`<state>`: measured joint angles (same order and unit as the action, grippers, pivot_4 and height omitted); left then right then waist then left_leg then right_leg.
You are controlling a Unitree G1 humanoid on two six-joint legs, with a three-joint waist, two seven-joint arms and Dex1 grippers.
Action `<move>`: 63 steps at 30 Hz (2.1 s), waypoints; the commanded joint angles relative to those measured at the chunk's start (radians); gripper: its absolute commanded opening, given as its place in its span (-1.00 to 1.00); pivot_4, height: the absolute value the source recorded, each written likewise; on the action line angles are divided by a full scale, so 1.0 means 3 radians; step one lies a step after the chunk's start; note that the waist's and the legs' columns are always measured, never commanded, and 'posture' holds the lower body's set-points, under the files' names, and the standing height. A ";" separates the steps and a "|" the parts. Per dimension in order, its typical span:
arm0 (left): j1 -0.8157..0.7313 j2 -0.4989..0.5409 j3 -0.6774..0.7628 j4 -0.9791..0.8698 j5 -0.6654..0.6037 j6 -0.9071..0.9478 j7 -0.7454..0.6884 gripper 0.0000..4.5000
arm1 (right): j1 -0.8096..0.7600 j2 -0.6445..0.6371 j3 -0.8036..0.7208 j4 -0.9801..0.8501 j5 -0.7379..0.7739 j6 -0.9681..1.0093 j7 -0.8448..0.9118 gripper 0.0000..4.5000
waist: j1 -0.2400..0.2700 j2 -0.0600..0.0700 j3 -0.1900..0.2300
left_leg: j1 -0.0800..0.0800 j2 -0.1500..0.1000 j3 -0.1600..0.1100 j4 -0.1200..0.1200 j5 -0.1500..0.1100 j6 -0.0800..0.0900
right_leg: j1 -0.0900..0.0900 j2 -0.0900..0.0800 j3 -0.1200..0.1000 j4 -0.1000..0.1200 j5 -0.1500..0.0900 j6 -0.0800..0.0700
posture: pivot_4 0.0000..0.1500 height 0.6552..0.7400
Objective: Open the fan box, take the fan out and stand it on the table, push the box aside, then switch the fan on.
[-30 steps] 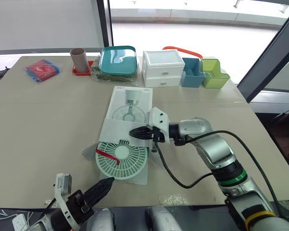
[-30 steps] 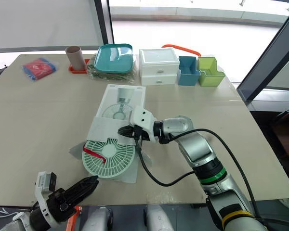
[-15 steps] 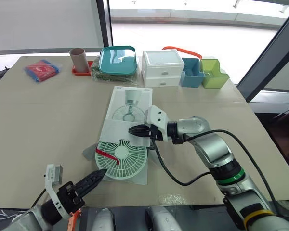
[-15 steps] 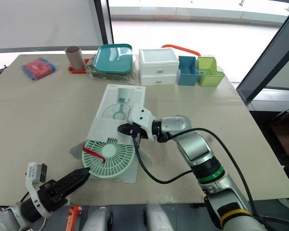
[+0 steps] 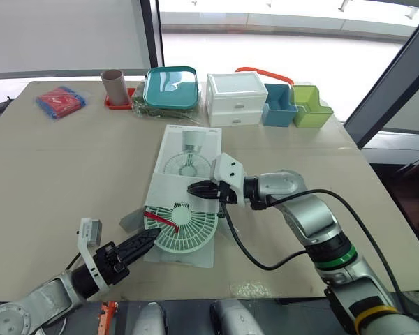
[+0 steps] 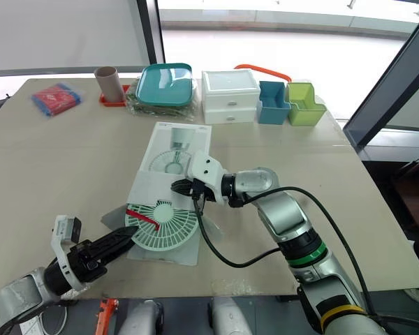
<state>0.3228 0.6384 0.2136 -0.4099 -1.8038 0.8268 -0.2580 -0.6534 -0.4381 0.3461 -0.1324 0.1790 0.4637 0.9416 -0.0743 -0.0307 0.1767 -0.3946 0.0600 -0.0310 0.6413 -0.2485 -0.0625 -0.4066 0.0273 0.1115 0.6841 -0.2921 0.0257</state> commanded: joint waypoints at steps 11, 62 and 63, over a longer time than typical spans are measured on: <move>0.0169 -0.0168 0.0100 -0.0189 -0.0043 -0.0028 0.0037 -0.54 | 0.0016 -0.0012 0.0013 -0.0036 -0.0029 -0.0015 -0.0003 -1.00 | 0.0001 0.0000 0.0000 | 0.0000 0.0000 0.0000 0.0000 0.0001 -0.0001 | 0.0001 0.0000 0.0000 0.0000 0.0000 0.0000 | 1.00 1.00; 0.1652 0.0159 0.0553 -0.0844 0.0305 0.0256 -0.0880 -0.19 | 0.0002 0.0057 0.0037 0.0052 -0.0037 -0.0097 0.0016 -1.00 | -0.0003 0.0000 0.0000 | 0.0001 0.0001 0.0002 -0.0003 0.0000 -0.0001 | -0.0002 0.0000 0.0000 0.0000 -0.0004 -0.0004 | 1.00 1.00; 0.1659 0.0162 0.0548 -0.0844 0.0316 0.0259 -0.0889 -0.11 | 0.0000 0.0059 0.0038 0.0054 -0.0037 -0.0098 0.0016 -1.00 | -0.0003 0.0000 0.0000 | 0.0001 0.0001 0.0002 -0.0003 0.0000 -0.0001 | -0.0002 0.0000 0.0000 0.0000 -0.0004 -0.0004 | 1.00 1.00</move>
<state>0.8070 0.6853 0.3839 -0.6281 -1.7236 0.8997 -0.4855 -0.6531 -0.4207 0.3484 -0.1155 0.1782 0.4333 0.9395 -0.0753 -0.0308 0.1768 -0.3943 0.0603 -0.0304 0.6403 -0.2485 -0.0626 -0.4070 0.0274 0.1115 0.6841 -0.2933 0.0246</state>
